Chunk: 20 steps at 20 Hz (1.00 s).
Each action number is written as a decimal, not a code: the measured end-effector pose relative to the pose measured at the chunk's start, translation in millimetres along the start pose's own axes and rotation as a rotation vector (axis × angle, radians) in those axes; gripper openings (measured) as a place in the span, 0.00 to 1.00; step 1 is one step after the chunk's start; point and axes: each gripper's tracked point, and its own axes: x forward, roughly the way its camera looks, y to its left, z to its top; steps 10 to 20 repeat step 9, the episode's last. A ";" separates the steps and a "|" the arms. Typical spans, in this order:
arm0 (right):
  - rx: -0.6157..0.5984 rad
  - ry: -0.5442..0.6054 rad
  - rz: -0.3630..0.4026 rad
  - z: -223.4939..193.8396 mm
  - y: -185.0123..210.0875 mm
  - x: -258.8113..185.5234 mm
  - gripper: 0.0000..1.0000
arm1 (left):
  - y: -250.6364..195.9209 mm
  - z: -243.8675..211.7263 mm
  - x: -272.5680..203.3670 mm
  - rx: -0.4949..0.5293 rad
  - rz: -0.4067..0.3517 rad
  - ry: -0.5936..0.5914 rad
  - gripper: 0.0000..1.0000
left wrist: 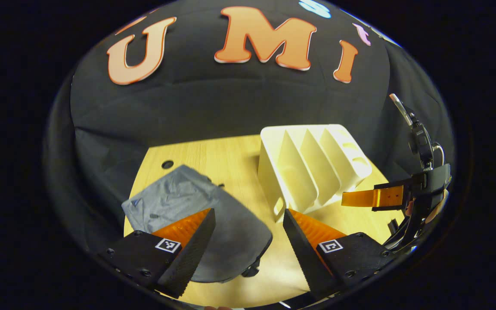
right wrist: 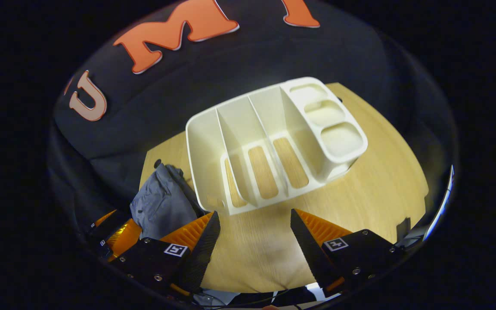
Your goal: Open the schoolbag, grab two books from the bookshelf and put them into the schoolbag.
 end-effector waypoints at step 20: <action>-0.130 -0.565 -0.060 133.8 -6.4 -87.7 0.98 | -29.8 118.5 -33.5 -0.007 0.037 -0.369 0.99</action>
